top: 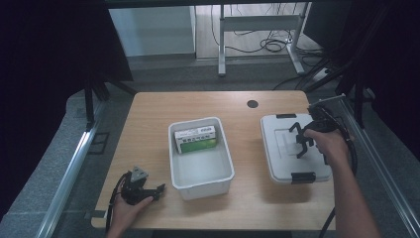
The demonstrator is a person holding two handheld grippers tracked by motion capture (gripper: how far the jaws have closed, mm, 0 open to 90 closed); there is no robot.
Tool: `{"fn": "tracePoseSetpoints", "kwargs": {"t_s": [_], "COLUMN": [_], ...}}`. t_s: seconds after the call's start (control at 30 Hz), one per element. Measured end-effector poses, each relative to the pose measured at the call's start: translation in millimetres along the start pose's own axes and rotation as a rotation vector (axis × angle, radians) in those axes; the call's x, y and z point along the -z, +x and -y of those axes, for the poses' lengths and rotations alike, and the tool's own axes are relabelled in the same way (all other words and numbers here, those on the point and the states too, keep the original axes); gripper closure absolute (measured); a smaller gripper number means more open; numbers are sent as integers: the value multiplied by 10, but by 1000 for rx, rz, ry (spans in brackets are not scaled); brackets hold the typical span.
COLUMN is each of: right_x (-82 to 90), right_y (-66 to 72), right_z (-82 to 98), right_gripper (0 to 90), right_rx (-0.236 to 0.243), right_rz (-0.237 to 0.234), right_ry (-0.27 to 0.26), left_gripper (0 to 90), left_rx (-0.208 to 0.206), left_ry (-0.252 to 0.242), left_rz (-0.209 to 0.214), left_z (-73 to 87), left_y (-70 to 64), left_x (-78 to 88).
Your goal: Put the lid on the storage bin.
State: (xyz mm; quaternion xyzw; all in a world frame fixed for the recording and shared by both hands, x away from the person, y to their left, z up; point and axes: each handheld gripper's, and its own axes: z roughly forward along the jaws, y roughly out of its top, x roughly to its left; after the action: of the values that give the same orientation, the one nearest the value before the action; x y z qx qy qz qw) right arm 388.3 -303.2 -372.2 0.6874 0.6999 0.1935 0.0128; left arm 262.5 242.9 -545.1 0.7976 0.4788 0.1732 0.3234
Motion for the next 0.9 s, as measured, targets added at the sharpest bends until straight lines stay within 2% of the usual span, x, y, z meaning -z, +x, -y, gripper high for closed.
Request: {"fn": "tracePoseSetpoints", "kwargs": {"t_s": [0.27,0.53,0.9], "right_x": [92,167,200], "right_y": [139,284,376], "right_z": [-13,-31,-40], "right_gripper": [848,848,848], "right_rx": [32,59,77], "right_rz": [-28,-31,-33], "right_ry": [-2,-10,-13], "left_gripper": [119,119,119], "left_rx": [-1,-1,-1], "left_ry": [-2,-1,-1], "left_rz": [-1,-1,0], "left_z": [0,-1,-1], "left_y": [1,2,2], "left_x": [-1,-1,-1]}}
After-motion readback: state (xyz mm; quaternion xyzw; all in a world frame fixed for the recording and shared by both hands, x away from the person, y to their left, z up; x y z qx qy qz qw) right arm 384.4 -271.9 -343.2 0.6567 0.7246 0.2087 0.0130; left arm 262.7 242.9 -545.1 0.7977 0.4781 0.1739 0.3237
